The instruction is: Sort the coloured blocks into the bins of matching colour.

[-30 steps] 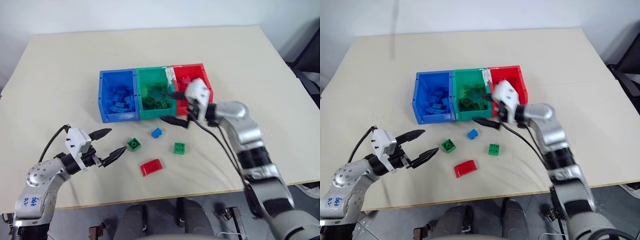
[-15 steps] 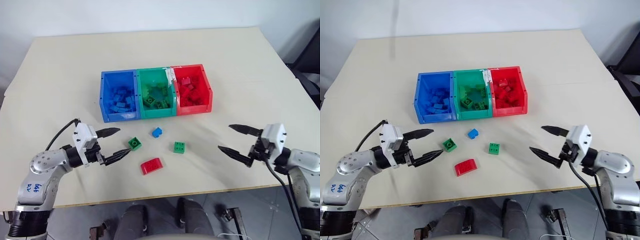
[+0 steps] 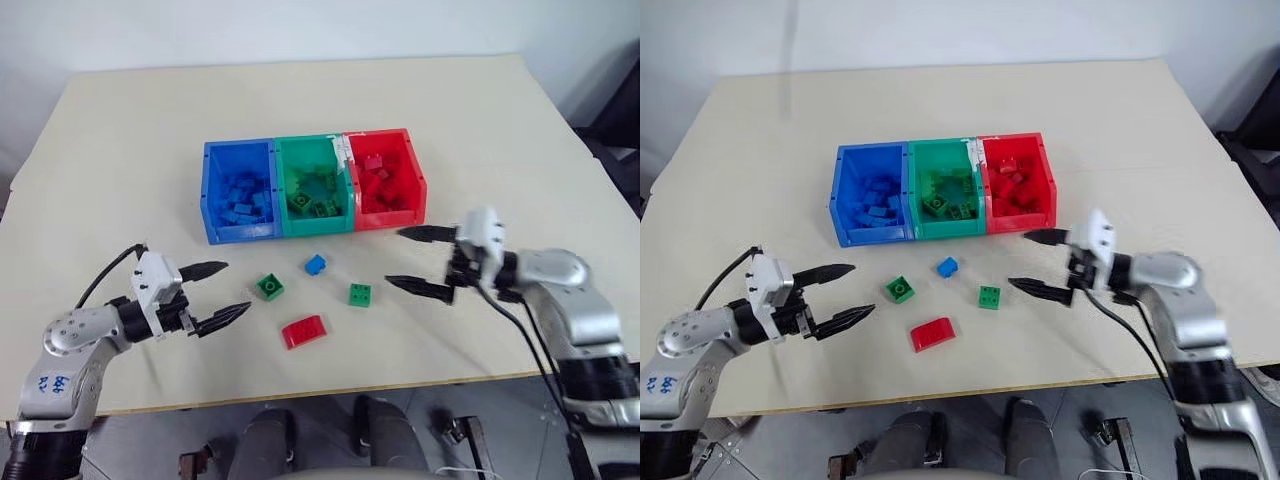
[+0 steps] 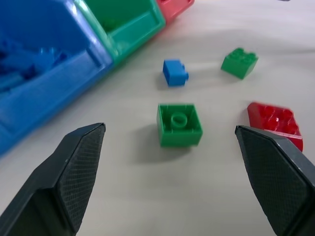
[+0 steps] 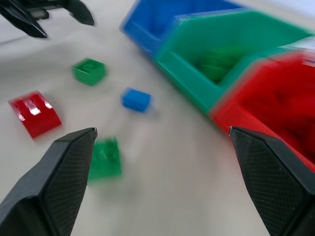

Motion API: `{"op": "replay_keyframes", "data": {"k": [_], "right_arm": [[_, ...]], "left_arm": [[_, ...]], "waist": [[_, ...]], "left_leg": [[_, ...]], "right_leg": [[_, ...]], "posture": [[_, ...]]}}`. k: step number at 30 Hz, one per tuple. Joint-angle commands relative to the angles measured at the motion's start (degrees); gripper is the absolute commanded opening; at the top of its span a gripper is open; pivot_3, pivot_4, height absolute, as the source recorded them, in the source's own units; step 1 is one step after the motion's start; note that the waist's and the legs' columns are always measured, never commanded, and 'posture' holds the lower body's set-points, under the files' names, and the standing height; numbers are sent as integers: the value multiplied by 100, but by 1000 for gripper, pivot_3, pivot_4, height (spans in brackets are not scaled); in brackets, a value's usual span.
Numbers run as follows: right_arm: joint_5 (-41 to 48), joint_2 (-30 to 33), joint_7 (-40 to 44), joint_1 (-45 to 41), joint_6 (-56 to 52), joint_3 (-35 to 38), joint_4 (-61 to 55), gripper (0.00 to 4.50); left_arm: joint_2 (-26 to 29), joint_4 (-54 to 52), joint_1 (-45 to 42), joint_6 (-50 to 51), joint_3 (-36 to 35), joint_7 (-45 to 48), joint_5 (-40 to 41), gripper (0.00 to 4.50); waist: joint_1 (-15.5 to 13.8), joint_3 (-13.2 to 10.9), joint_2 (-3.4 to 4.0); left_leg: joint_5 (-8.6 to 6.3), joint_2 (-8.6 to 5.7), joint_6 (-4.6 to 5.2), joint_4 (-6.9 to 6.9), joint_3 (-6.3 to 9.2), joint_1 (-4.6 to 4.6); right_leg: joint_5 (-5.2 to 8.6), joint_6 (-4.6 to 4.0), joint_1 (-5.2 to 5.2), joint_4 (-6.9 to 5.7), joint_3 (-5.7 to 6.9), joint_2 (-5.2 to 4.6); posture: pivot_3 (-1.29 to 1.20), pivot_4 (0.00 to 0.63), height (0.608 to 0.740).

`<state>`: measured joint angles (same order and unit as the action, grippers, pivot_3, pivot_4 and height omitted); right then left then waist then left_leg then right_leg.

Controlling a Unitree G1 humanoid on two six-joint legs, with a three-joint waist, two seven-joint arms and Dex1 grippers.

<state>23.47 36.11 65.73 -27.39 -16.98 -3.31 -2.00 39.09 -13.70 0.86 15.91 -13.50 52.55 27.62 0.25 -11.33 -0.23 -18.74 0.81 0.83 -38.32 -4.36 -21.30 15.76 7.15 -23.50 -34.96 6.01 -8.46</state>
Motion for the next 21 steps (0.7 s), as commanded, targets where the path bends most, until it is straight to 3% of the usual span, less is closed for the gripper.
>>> {"op": "replay_keyframes", "data": {"k": [1, 8, 15, 21], "right_arm": [[-162, -327, -129, -781, -768, -579, 137, 4480], [-688, -902, -462, -1607, -1794, -1566, 360, 4480], [-1391, -1523, -1038, -1622, -1124, -1899, 941, 4480], [-1776, -1585, -1012, -1518, -506, -2000, 1372, 4480]], "left_arm": [[-15, -448, 248, -30, -243, -145, 96, 4500], [-87, -765, 620, -3, -444, -400, 133, 4500], [-199, -941, 766, 25, -474, -576, 160, 4500], [-181, -997, 715, 92, -472, -587, 172, 4500]], "waist": [[4, 0, 0], [-12, 0, 0], [22, 1, -1], [30, 1, -1]], "left_leg": [[0, 1, 0, 0, 1, -1], [-4, -3, 2, 1, 11, -17], [-4, -5, 3, 1, 8, -20], [-4, -5, 3, 1, 8, -20]], "right_leg": [[0, 0, -1, 0, 1, 0], [-1, -1, -8, 5, 9, -2], [-1, -1, -12, 3, 11, -1], [-1, -1, -13, 3, 11, 0]], "posture": [[0, 150, 740], [0, 150, 740], [0, 150, 740], [0, 150, 740]]}}
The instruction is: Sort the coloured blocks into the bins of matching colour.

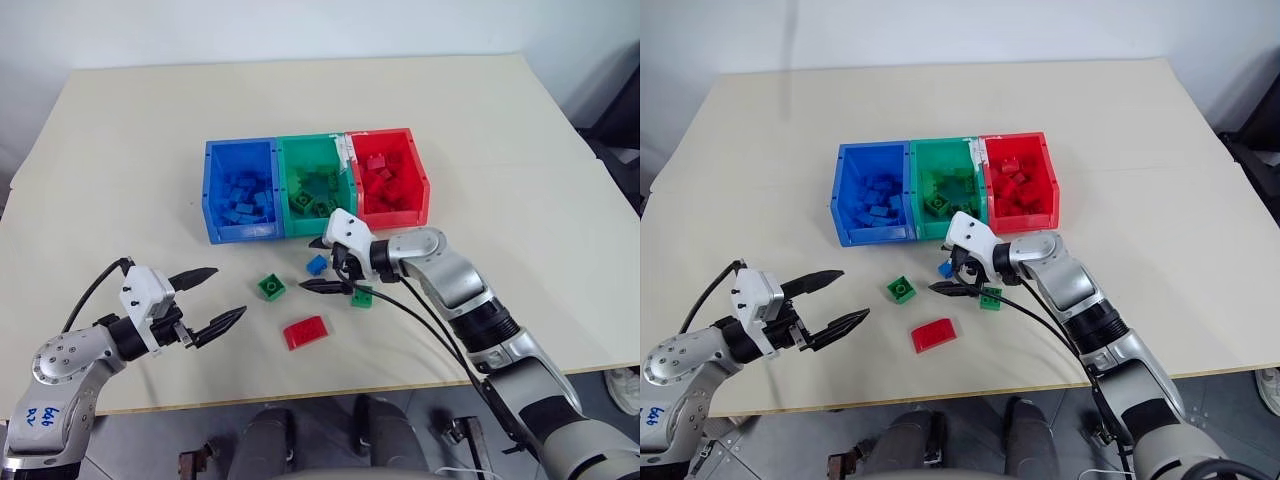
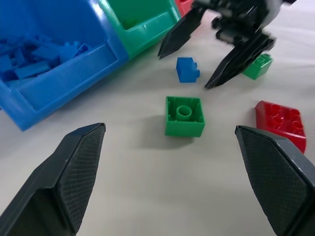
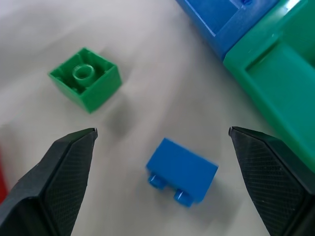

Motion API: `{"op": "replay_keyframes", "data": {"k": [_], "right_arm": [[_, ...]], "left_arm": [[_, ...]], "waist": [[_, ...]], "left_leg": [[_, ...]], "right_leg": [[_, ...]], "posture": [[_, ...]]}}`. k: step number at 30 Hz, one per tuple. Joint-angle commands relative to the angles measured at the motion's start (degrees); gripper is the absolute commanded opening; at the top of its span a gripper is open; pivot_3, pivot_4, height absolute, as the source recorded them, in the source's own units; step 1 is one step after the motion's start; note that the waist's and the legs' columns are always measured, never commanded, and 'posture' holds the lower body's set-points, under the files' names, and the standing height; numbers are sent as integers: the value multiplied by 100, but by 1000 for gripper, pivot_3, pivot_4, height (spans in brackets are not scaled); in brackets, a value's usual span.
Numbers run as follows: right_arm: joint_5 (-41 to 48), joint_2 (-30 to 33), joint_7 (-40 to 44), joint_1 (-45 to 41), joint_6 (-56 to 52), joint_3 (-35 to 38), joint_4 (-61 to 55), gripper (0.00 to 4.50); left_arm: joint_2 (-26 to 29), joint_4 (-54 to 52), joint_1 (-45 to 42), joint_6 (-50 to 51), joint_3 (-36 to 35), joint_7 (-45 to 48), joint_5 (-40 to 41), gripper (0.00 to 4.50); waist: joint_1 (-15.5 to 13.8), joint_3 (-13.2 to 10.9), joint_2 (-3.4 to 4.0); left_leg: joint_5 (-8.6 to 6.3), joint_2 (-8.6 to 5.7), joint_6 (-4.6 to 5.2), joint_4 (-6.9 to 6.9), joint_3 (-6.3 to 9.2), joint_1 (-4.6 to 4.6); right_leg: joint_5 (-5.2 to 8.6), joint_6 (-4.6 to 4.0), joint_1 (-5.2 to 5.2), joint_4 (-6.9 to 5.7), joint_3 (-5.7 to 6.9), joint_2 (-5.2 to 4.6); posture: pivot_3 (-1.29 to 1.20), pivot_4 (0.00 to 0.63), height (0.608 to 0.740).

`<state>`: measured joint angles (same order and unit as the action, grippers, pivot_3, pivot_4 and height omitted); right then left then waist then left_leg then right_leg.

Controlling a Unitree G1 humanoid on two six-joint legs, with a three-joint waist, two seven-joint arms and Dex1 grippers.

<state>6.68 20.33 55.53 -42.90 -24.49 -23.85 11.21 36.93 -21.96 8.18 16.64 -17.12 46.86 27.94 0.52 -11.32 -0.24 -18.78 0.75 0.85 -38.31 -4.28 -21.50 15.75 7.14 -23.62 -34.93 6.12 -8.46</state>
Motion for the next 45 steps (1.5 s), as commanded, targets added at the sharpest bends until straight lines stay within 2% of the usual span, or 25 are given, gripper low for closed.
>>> {"op": "replay_keyframes", "data": {"k": [1, 2, 5, 9, 14, 16, 18, 20, 23, 27, 35, 43, 44, 45], "right_arm": [[-111, 7, 24, 42, 273, 71, 86, 4116], [-122, 14, 44, 48, 290, 85, 106, 3944], [-174, 109, 75, 83, 355, 141, 139, 2873], [-205, 179, 98, 123, 425, 164, 145, 1656], [41, 98, 177, 31, 488, 392, 67, 1619], [311, 128, 488, 5, 507, 521, -161, 1619], [710, 69, 686, -161, 141, 728, -493, 1619], [994, -178, 502, -543, -342, 968, -535, 1619], [971, -701, 47, -1145, -301, 1158, -20, 1619], [489, -1516, -751, -1850, 493, 1158, 1234, 1619], [-206, -2359, -1345, -2351, 1747, 974, 2920, 1619], [-103, -2321, -976, -2340, 1846, 1184, 2874, 4273], [-84, -2268, -906, -2327, 1830, 1218, 2787, 4454], [-53, -2200, -828, -2308, 1809, 1256, 2695, 4454]], "left_arm": [[49, -166, -32, 31, -128, -15, 147, 4500], [56, -163, -41, 40, -140, -12, 150, 4500], [67, -168, -42, 54, -166, 3, 159, 4500], [65, -167, -46, 57, -159, 5, 146, 4500], [43, -156, -111, 71, -102, -15, 140, 4500], [36, -148, -136, 73, -84, -17, 134, 4500], [35, -126, -148, 70, -89, -11, 136, 4500], [30, -94, -162, 78, -106, -11, 151, 4500], [14, -49, -163, 85, -129, -34, 156, 4500], [-153, -24, -51, 123, -299, -293, 229, 4500], [-502, -216, 467, 185, -750, -779, 315, 4500], [-537, -343, 519, 171, -731, -876, 347, 4500], [-535, -341, 498, 171, -723, -872, 359, 4500], [-533, -338, 468, 175, -706, -869, 366, 4500]], "waist": [[3, 0, 0], [9, 0, 0], [33, 0, 0], [52, 0, 0], [90, 0, 0], [101, 0, 0], [102, 0, 0], [139, -1, 1], [157, -1, 1], [168, 0, 0], [187, 1, -1], [252, 1, -1], [255, 1, -1], [257, 1, -1]], "left_leg": [[0, 0, 0, 0, 0, 0], [0, 0, 0, 0, 0, 0], [0, 1, 0, 0, 0, 0], [0, 1, 0, 1, 1, 0], [0, 1, 0, 0, 1, 0], [0, 1, 0, 1, 1, 0], [0, 2, 0, 2, 1, 0], [0, 4, 0, 2, 0, 0], [3, 8, -5, 2, -3, 3], [4, 9, -8, 5, -2, 6], [-5, 0, -2, 8, 2, -4], [-7, 5, -4, 8, 2, -3], [-7, 5, -4, 8, 2, -3], [-7, 6, -4, 8, 2, -3]], "right_leg": [[0, 0, 0, 0, 0, 0], [0, 0, 0, -1, 0, 0], [0, 0, 0, 0, 0, 1], [0, 0, 0, 0, 0, 1], [0, 0, 1, -1, 0, 0], [0, 0, 0, 0, 0, 0], [0, 0, 0, 1, 0, 1], [0, 0, -1, 0, -1, 1], [0, 0, -6, -9, -4, 4], [2, -4, -6, -14, -4, 4], [1, -4, -10, -7, -3, -3], [2, -4, -9, -7, -3, 0], [2, -4, -10, -7, -3, 0], [2, -4, -10, -7, -3, 0]], "posture": [[0, 150, 740], [0, 150, 740], [0, 150, 740], [0, 150, 740], [0, 150, 740], [0, 150, 740], [0, 150, 740], [0, 150, 740], [0, 150, 740], [0, 150, 740], [0, 150, 740], [0, 150, 740], [0, 150, 740], [0, 150, 740]]}}
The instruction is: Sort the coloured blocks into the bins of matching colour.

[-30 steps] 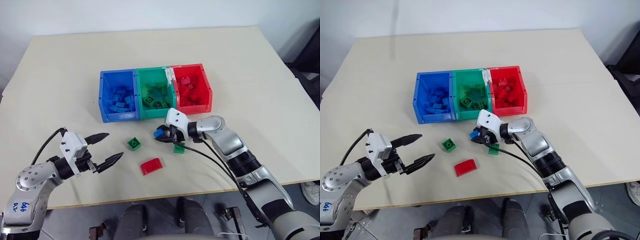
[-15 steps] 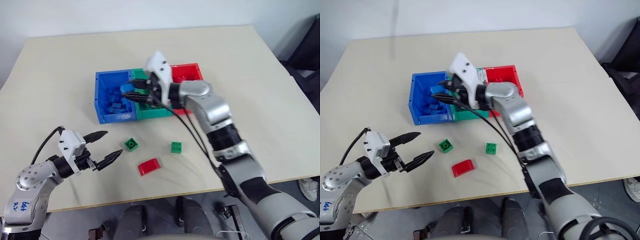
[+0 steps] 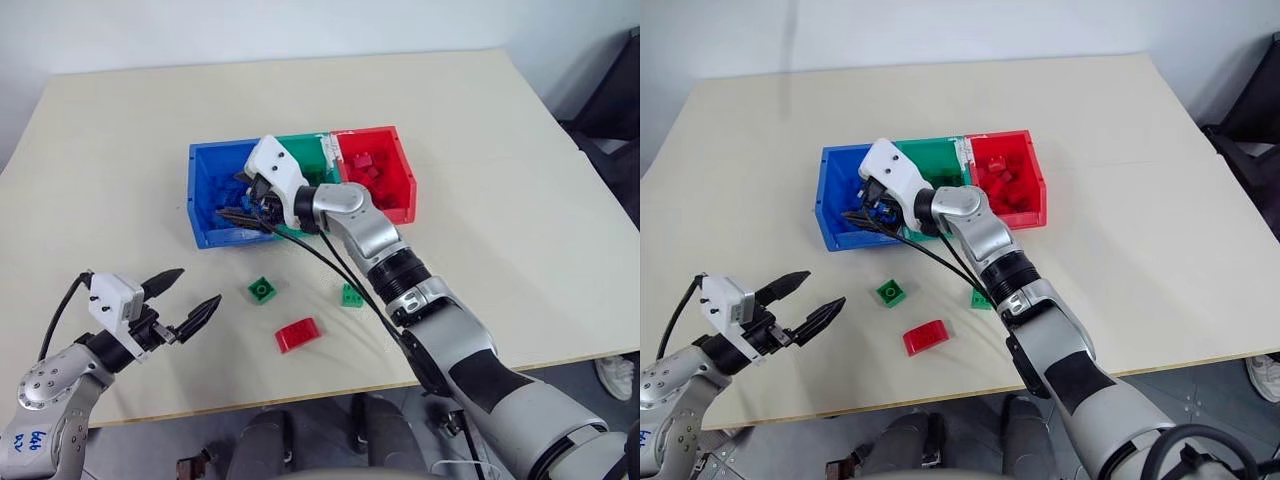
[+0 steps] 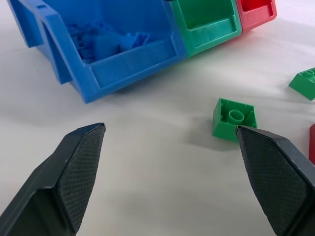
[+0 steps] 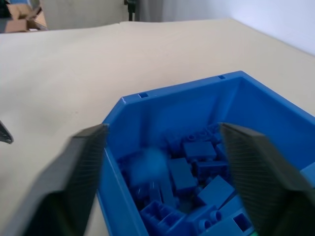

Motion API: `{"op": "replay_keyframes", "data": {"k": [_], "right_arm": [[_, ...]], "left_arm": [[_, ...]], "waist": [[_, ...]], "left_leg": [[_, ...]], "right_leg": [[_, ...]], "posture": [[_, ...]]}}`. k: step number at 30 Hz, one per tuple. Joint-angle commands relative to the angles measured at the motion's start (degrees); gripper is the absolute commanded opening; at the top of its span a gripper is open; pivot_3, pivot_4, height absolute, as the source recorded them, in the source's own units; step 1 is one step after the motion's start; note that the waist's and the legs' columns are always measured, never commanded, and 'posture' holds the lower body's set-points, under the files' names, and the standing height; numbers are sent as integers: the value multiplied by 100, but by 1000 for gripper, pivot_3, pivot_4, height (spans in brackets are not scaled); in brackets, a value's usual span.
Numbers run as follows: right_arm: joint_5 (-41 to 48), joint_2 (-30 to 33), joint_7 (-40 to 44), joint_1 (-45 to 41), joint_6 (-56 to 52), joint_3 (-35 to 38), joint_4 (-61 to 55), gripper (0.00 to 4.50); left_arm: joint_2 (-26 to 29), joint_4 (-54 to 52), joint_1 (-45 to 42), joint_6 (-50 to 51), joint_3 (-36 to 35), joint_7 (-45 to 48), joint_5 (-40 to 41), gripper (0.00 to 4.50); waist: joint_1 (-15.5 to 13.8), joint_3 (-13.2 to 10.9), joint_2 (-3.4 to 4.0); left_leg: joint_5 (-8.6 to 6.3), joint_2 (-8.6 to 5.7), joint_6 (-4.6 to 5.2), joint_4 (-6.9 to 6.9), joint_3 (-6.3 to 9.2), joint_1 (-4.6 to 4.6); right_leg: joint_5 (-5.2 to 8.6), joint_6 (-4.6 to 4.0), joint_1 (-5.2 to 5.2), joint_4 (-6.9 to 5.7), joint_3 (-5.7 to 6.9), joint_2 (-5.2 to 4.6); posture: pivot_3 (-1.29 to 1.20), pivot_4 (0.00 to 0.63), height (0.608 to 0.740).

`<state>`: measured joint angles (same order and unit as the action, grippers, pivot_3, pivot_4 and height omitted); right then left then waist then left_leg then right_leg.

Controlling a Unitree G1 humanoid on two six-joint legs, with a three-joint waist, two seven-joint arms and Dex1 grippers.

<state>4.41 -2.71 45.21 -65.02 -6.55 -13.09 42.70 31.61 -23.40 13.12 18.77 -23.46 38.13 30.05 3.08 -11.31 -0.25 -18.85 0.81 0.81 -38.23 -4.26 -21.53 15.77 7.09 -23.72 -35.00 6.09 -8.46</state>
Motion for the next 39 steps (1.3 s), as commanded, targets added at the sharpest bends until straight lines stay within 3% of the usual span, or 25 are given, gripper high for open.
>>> {"op": "replay_keyframes", "data": {"k": [1, 6, 14, 23, 30, 39], "right_arm": [[226, 201, 314, -50, -36, 216, -592, 4454], [783, 1437, 1469, 1049, -9, 482, -2163, 4454], [1635, 3205, 2476, 3347, 159, 1412, -3821, 4454], [2512, 4328, 2950, 6004, 418, 3066, -4472, 4454], [2388, 4708, 3144, 6293, 881, 3388, -3886, 4454], [1947, 4589, 2578, 4896, -499, 1634, -4744, 4454]], "left_arm": [[9, -190, -64, -40, -47, 22, 155, 4500], [269, -78, -442, -39, 247, 383, 82, 4500], [695, 233, -1103, -434, 853, 1203, -154, 4500], [980, 855, -1408, -847, 1291, 1987, -380, 4500], [1046, 1122, -1444, -1008, 1203, 2201, -351, 4500], [1186, 1041, -906, -1102, 742, 2207, -276, 4500]], "waist": [[2, 0, 0], [-128, 3, -5], [-167, 1, -2], [-167, 0, -1], [-164, 1, -2], [-161, 0, -1]], "left_leg": [[0, 0, 0, 0, 0, 0], [-5, -6, 6, -2, 11, -2], [-9, -4, 7, 1, -7, -2], [-9, 4, 8, -1, -73, 25], [-10, 10, 12, -4, -71, 45], [-10, 20, 10, -7, -73, 42]], "right_leg": [[0, 0, 0, 0, 0, 0], [0, 1, 6, 6, 4, -2], [-1, 2, 7, 20, 10, 2], [-3, 6, 25, 25, 0, 9], [-7, 9, 25, 20, -8, -1], [-12, 1, 8, 6, -10, -1]], "posture": [[0, 150, 740], [0, 150, 740], [0, 150, 740], [0, 150, 740], [0, 150, 740], [0, 150, 740]]}}
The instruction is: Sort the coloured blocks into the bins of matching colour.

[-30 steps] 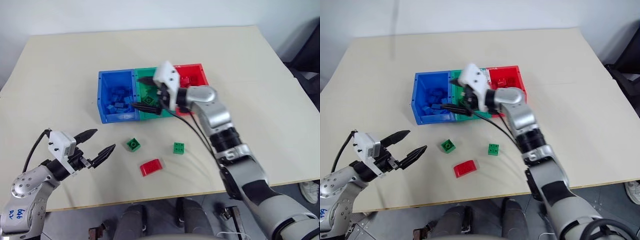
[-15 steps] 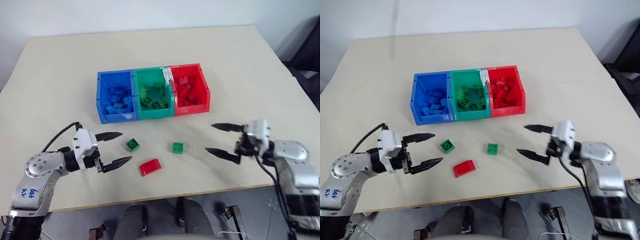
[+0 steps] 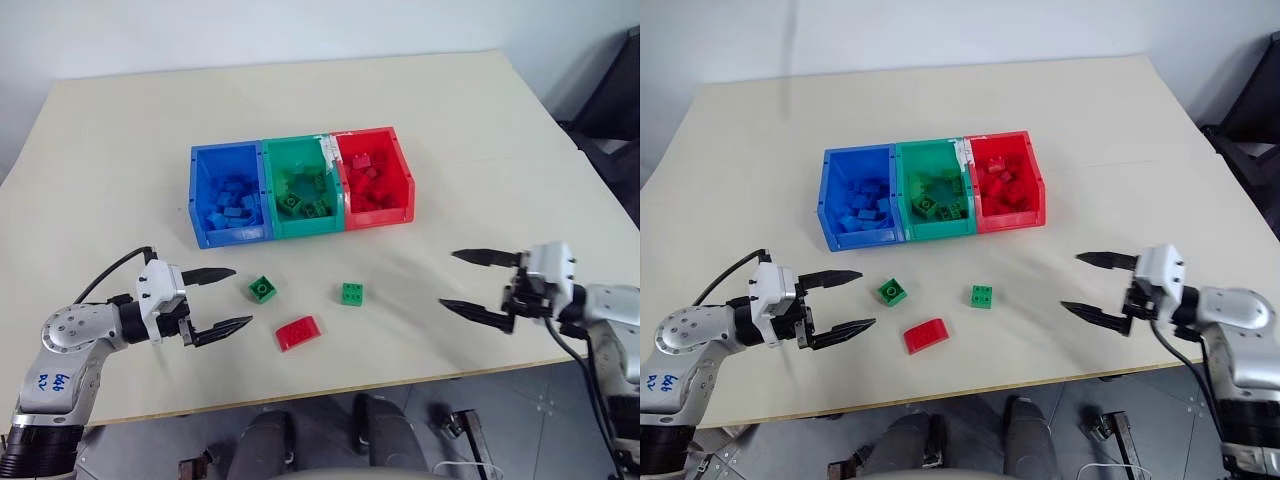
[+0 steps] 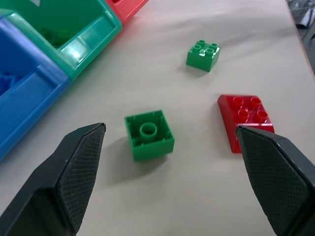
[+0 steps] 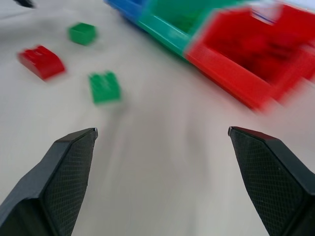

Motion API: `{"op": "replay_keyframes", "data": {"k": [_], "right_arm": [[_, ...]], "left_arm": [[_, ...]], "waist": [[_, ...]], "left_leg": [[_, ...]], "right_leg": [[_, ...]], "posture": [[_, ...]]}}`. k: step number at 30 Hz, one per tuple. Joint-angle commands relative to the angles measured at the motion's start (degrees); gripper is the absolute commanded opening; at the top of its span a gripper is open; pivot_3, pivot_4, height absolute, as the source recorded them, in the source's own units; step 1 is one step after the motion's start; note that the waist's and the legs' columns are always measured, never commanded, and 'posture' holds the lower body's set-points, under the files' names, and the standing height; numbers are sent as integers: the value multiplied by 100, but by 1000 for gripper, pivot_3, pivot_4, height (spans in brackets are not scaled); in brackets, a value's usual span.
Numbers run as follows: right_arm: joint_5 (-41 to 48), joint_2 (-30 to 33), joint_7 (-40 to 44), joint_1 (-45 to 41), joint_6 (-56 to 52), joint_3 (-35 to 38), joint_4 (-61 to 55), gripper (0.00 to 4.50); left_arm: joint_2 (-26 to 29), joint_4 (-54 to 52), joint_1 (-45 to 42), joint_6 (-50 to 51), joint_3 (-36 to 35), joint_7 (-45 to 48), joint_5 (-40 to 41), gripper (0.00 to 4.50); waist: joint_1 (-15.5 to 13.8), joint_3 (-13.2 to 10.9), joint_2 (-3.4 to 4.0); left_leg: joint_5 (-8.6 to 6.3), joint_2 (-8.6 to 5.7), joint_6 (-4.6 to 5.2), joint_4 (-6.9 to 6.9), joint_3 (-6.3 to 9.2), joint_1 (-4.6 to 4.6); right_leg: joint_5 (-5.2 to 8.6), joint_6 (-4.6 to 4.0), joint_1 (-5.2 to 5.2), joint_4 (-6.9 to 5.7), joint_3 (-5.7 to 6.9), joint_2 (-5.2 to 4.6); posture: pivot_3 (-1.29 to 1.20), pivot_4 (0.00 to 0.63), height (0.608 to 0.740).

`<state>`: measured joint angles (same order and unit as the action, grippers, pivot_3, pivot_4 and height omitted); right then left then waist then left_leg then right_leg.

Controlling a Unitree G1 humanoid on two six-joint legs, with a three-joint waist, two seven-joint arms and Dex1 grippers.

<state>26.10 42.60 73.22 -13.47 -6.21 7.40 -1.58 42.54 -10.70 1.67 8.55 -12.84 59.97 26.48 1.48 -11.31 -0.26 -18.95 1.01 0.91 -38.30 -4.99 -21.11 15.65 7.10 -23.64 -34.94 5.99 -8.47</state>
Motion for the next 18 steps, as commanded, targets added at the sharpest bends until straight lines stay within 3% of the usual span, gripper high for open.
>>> {"op": "replay_keyframes", "data": {"k": [1, 4, 10, 14, 18], "right_arm": [[-312, 19, -259, -450, -746, -679, -385, 4454], [-200, -168, -83, -900, -1187, -1173, -425, 4454], [-1033, -486, 41, -1436, -871, -2160, 322, 4454], [-1229, -829, -109, -1518, -601, -2302, 757, 4454], [-1345, -1037, -288, -1590, -463, -2231, 968, 3610]], "left_arm": [[107, -321, 396, -29, -417, 18, 142, 4500], [128, -606, 816, 104, -613, 32, 295, 4500], [-66, -1098, 1245, 185, -774, -305, 300, 4500], [-168, -1374, 1270, 354, -751, -516, 357, 4500], [-176, -1474, 1188, 468, -681, -630, 382, 4500]], "waist": [[-2, 0, 0], [-12, 0, 0], [-83, 1, -1], [-117, 0, -1], [-111, 1, -1]], "left_leg": [[-2, 0, 1, -1, 1, -3], [-10, -2, 10, -3, 0, -8], [-28, -3, 16, -24, 3, -15], [-44, 1, 22, -51, -1, -21], [-54, 4, 25, -73, -8, -22]], "right_leg": [[0, 0, -2, 3, 0, -2], [0, 0, -3, 9, 0, -7], [-1, 1, -1, 13, 5, -7], [-1, 1, 0, 6, 5, -3], [-3, 5, 3, 0, 5, -2]], "posture": [[0, 150, 740], [0, 150, 740], [0, 150, 740], [0, 150, 740], [0, 150, 740]]}}
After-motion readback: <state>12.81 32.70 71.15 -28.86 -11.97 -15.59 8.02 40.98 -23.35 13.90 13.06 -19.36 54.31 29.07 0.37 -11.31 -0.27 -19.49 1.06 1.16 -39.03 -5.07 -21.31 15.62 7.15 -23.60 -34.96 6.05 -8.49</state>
